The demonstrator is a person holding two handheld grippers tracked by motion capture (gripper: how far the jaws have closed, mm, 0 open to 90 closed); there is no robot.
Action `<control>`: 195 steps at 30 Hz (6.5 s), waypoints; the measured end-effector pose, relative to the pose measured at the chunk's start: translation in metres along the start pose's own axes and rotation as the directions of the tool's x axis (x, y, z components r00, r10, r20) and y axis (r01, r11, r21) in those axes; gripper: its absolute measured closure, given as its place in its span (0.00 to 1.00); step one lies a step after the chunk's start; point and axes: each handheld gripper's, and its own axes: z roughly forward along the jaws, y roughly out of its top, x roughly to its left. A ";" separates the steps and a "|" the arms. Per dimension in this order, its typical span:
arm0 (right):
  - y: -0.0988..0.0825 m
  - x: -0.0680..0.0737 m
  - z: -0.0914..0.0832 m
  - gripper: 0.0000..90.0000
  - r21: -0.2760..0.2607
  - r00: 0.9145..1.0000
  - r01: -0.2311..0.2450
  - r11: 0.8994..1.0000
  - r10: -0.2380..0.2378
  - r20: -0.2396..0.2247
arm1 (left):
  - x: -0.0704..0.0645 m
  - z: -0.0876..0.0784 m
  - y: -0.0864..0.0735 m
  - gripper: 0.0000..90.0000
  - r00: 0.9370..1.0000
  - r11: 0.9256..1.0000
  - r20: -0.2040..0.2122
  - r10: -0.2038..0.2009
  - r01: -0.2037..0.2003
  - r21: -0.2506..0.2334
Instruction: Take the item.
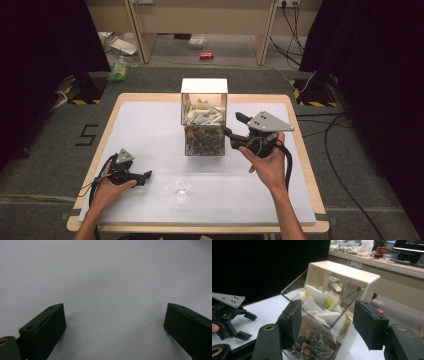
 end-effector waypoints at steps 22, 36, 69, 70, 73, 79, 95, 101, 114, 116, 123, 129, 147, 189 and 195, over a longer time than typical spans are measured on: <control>0.015 0.010 0.056 0.58 0.015 0.998 0.057 0.998 -0.056 -0.030 | 0.000 0.000 0.000 0.04 1.000 1.000 -0.001 0.000 0.000 0.000; 0.014 0.005 0.071 0.59 0.034 0.998 0.067 0.997 -0.066 -0.025 | 0.000 0.000 0.000 0.04 1.000 1.000 -0.001 0.000 0.000 0.000; 0.012 0.002 0.093 0.70 0.103 0.997 0.080 0.991 -0.077 -0.032 | 0.000 0.000 0.000 0.04 1.000 1.000 0.000 -0.001 0.001 -0.001; 0.011 0.002 0.094 0.72 0.109 0.996 0.081 0.991 -0.078 -0.034 | 0.000 0.000 0.000 0.04 1.000 1.000 -0.001 0.000 0.000 0.000; 0.010 0.002 0.094 0.83 0.121 0.995 0.099 0.988 -0.096 -0.031 | 0.000 0.000 0.000 0.04 1.000 1.000 -0.001 -0.001 0.001 -0.001; 0.011 0.003 0.091 1.00 0.125 0.989 0.145 0.981 -0.141 -0.042 | 0.000 0.000 0.000 0.04 1.000 1.000 -0.001 0.000 0.000 0.000; 0.039 0.007 0.076 1.00 0.048 0.984 0.178 0.983 -0.177 -0.030 | 0.000 0.000 0.000 0.04 1.000 1.000 0.000 0.000 0.000 0.000; 0.054 0.009 0.065 1.00 0.008 0.981 0.193 0.981 -0.192 -0.020 | 0.000 0.000 0.000 0.04 1.000 1.000 0.000 0.001 -0.001 0.003; 0.080 0.018 0.044 1.00 -0.066 0.973 0.228 0.971 -0.229 -0.017 | 0.000 0.000 0.000 0.04 1.000 1.000 0.000 0.001 -0.001 0.003; 0.083 0.020 0.041 1.00 -0.073 0.973 0.230 0.970 -0.232 -0.018 | 0.000 0.000 0.000 0.04 1.000 1.000 0.000 0.001 -0.001 0.003; 0.087 0.030 0.032 1.00 -0.098 0.969 0.236 0.967 -0.241 -0.045 | 0.000 0.000 0.000 0.04 1.000 1.000 0.000 0.000 0.000 0.002; 0.084 0.036 0.027 1.00 -0.111 0.968 0.232 0.966 -0.241 -0.070 | 0.000 0.000 0.000 0.04 1.000 1.000 0.000 0.000 0.000 0.002; 0.059 0.068 0.007 1.00 -0.139 0.951 0.234 0.962 -0.257 -0.172 | 0.000 0.000 0.000 0.04 1.000 1.000 0.000 0.000 0.000 0.002; -0.002 0.108 0.014 1.00 -0.049 0.915 0.223 0.973 -0.227 -0.333 | 0.000 0.000 0.000 0.04 1.000 1.000 0.002 -0.003 0.003 0.000; -0.015 0.112 0.017 1.00 -0.020 0.908 0.218 0.976 -0.210 -0.363 | 0.000 0.000 0.000 0.04 1.000 1.000 0.002 0.000 0.000 0.002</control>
